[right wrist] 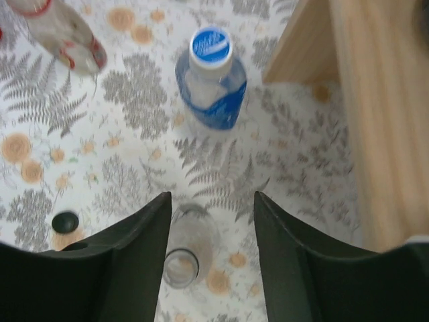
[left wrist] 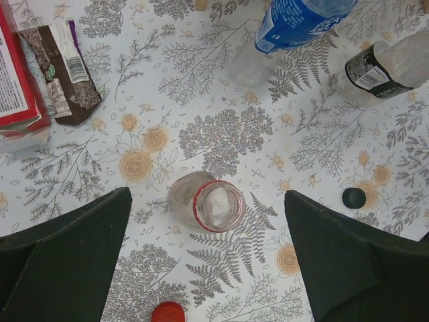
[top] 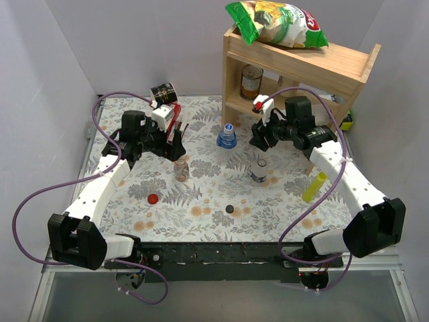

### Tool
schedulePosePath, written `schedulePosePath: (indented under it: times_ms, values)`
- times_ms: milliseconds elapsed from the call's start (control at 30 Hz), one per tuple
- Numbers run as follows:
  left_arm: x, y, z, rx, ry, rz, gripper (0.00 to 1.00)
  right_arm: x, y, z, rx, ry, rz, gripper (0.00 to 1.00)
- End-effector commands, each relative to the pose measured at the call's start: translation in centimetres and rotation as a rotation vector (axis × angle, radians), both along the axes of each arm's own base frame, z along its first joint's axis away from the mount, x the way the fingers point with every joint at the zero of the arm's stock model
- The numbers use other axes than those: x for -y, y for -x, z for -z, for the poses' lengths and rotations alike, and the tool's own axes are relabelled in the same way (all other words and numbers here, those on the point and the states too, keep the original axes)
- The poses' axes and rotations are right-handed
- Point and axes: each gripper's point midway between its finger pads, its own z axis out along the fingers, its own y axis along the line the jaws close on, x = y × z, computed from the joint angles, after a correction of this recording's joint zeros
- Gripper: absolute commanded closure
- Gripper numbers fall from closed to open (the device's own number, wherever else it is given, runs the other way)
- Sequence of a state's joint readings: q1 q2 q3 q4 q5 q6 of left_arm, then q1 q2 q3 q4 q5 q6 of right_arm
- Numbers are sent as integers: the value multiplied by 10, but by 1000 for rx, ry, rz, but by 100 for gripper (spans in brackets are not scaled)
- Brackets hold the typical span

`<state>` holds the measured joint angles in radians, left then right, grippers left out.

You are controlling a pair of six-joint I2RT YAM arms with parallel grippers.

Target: Screw on the bottle caps

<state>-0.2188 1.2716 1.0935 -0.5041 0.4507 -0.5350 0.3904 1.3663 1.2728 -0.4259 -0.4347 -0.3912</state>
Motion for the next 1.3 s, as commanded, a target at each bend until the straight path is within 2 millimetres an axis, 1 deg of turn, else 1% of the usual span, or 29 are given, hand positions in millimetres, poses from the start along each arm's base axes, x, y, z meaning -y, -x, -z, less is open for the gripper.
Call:
schedulePosePath:
  times_ms: [0,33,67,167,233,367,600,667,733,833,867,933,967,1000,1033,1067,1100,1133,1167,1200,1233,1267]
  values:
    - [6,4,-19,59,35,53,2,20,29,46,-134,115,-7,41]
    - [8,5,-20,57,40,60,2,21,31,48,-137,119,-9,39]
    - [8,5,-19,53,42,60,2,22,34,52,-143,124,-12,34]
    - [7,6,-20,53,44,55,2,24,39,59,-152,133,-19,30]
    - [6,7,-19,54,41,50,2,25,42,62,-157,138,-22,30]
    - [4,10,-18,49,43,47,2,28,46,69,-176,152,-26,34]
    - [4,11,-17,44,52,53,2,34,47,81,-195,197,-25,38]
    - [5,11,-18,47,56,56,2,34,48,83,-196,201,-32,43]
    - [5,11,-17,45,60,60,2,33,49,85,-201,199,-38,45]
    - [7,13,-17,46,61,73,2,33,51,89,-210,196,-43,53]
    - [7,14,-18,50,62,79,2,32,51,88,-209,193,-47,59]
    - [10,16,-17,50,65,104,2,32,56,91,-222,195,-64,66]
    - [14,20,-19,46,83,136,2,32,58,91,-224,195,-70,74]
    - [18,21,-19,45,94,160,2,30,60,87,-221,188,-90,78]
    - [22,25,-21,48,105,194,2,26,60,76,-202,172,-111,81]
    - [32,32,-25,51,134,256,2,26,68,70,-220,171,-138,87]
    - [39,36,-27,60,138,296,2,20,73,59,-215,141,-175,90]
    - [54,46,-27,75,130,371,2,18,75,51,-204,129,-200,93]
    - [63,52,-27,86,123,416,2,16,77,33,-191,112,-212,98]
    - [71,57,-26,96,111,453,2,12,80,23,-189,86,-228,99]
    - [89,68,-24,98,99,512,2,10,81,14,-192,68,-225,99]
    - [97,70,-24,107,94,528,2,6,80,-1,-201,32,-210,99]
